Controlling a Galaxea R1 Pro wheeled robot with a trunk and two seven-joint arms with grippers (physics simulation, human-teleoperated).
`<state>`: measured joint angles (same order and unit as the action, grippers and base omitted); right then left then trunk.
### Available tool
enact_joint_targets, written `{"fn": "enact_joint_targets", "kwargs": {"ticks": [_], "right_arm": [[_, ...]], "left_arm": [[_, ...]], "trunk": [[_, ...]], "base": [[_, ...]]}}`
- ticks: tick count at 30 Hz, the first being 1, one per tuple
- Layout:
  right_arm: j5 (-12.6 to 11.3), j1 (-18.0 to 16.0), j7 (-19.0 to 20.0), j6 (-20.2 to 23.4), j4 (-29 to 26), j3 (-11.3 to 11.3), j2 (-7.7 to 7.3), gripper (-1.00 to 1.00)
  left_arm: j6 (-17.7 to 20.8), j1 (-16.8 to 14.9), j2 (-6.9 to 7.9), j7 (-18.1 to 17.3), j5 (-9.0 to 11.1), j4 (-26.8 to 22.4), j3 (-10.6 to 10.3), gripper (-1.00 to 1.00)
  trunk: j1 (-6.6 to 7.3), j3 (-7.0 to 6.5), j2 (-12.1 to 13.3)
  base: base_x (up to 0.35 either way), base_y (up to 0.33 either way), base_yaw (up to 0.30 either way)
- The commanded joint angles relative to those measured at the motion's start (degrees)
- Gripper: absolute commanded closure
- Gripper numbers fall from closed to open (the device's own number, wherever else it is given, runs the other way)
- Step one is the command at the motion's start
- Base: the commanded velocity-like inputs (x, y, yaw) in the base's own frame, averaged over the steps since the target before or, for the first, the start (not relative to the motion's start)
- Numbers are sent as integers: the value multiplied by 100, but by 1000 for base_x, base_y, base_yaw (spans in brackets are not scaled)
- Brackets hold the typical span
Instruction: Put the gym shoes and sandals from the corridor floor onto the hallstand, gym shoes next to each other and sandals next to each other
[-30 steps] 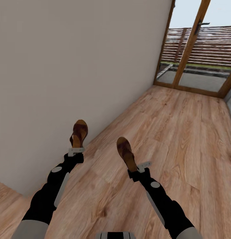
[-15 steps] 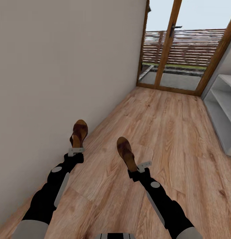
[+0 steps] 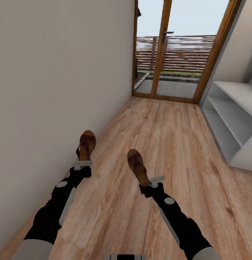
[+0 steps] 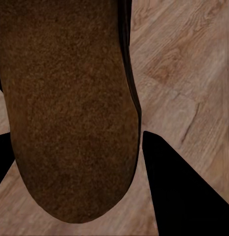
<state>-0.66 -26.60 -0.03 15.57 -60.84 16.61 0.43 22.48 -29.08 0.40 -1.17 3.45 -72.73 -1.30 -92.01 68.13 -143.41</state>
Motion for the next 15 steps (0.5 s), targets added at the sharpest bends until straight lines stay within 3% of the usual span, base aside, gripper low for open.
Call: {"fn": "enact_joint_targets", "kwargs": {"ticks": [1,15], "right_arm": [[-22,-3,-6,34,-7,3,1,100],[-22,-3,-6,34,-7,1,1,100]], "left_arm": [[35,-1,4,-14,16,-10,-2,100],[37,-1,4,-14,16,-13,-2,100]], "trunk": [[-2,0,-2],[-2,-71,-2]], "base": [[318,0,-270],[339,0,-270]]}}
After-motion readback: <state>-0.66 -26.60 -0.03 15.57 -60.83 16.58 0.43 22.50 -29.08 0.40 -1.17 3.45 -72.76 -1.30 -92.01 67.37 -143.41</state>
